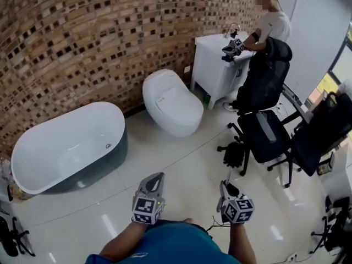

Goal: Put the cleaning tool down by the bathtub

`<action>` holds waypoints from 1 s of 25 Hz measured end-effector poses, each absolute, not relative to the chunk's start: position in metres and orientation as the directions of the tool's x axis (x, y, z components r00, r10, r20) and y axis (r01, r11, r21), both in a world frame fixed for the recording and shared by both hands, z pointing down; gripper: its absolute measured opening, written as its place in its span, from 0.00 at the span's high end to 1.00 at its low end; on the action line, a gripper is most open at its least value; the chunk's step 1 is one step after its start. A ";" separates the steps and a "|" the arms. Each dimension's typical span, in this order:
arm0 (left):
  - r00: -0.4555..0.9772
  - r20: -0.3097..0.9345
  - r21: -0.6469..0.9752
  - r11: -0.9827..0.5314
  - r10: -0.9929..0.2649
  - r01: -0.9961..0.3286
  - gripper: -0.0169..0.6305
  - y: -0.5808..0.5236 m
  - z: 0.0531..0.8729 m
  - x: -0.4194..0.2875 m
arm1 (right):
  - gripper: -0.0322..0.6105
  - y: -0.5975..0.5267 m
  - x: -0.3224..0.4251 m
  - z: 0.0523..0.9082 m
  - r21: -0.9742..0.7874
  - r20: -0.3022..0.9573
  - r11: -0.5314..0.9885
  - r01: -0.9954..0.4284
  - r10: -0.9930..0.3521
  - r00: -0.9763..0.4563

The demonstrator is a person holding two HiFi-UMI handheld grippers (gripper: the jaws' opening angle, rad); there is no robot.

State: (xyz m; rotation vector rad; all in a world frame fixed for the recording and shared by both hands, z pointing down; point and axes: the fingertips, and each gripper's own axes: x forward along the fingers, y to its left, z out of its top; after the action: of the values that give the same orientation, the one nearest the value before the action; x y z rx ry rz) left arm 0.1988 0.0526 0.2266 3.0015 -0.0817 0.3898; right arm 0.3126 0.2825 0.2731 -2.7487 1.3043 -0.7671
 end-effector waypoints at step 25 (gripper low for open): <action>0.834 0.250 0.068 -0.850 -0.492 -0.522 0.98 -0.169 0.229 -0.009 | 0.83 -0.042 0.184 0.267 -0.146 0.392 -0.140 -0.979 -0.917 0.072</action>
State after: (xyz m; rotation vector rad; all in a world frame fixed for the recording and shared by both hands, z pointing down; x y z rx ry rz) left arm -0.0090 -0.1690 0.2287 2.8797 -0.7992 0.3386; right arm 0.1844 -0.0425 0.2670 -2.4084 2.1544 -0.6603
